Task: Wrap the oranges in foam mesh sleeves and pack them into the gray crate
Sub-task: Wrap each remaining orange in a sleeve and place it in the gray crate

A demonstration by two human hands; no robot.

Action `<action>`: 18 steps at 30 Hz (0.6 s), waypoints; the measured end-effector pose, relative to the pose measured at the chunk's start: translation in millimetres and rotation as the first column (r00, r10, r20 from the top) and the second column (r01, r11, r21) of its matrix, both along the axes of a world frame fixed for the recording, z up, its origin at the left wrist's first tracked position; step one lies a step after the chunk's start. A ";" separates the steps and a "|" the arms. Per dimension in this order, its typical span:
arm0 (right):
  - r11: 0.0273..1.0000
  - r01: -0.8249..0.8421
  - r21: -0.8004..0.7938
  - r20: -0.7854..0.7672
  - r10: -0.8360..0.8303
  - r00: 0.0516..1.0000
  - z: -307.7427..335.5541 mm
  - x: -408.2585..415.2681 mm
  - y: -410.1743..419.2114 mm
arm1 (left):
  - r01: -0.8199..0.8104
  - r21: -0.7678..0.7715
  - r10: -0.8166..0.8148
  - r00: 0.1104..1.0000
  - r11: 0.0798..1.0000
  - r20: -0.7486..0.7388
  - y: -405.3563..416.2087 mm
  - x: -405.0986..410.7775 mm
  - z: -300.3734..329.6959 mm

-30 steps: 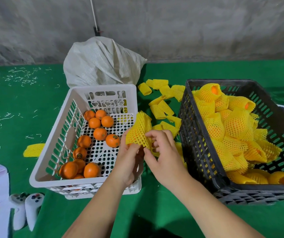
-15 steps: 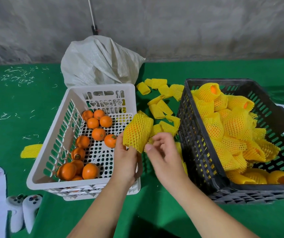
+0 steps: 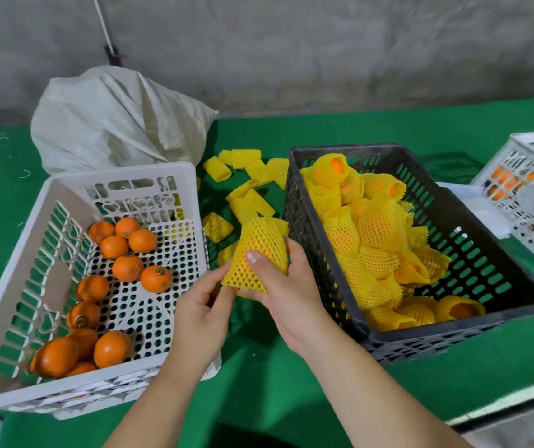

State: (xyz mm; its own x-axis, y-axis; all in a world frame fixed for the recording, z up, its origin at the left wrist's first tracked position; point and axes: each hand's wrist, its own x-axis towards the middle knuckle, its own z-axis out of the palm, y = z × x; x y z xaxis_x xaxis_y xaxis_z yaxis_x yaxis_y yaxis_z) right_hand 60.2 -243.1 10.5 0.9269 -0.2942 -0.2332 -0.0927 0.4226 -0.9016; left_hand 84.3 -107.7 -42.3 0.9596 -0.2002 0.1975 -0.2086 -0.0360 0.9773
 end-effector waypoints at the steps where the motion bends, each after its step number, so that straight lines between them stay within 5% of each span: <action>1: 0.999 0.021 -0.035 -0.001 -0.021 1.000 0.6 -0.9 -3.1 | 0.009 0.001 -0.008 1.000 1.000 -0.017 -1.6 -1.0 1.7; 4: 0.940 0.141 -0.311 0.018 -0.142 0.990 4.8 -5.4 -31.6 | 0.062 0.036 -0.059 0.996 0.997 -0.063 2.5 -2.7 3.3; 6: 0.779 0.222 -0.587 0.089 -0.211 0.974 10.2 -15.8 -66.5 | 0.058 0.023 -0.056 0.993 0.998 -0.100 10.6 -0.6 2.9; 8: 0.428 0.187 -0.884 0.087 -0.244 0.966 7.7 -31.5 -104.6 | -0.004 -0.094 -0.014 0.981 0.996 -0.192 15.5 5.2 1.8; 10: 0.104 -0.064 -0.993 -0.088 -0.255 0.963 -3.3 -46.6 -129.8 | -0.074 -0.216 0.007 0.955 0.974 -0.296 13.8 10.7 1.8; 13: 0.119 -0.357 -0.927 -0.376 -0.247 0.893 -17.2 -52.8 -136.1 | -0.109 -0.258 0.016 0.940 0.960 -0.341 8.9 14.9 0.5; 18: -0.062 -0.300 -0.952 -0.260 -0.355 0.898 -19.8 -44.3 -122.0 | -0.073 -0.253 -0.018 0.941 0.965 -0.338 14.5 15.7 -1.7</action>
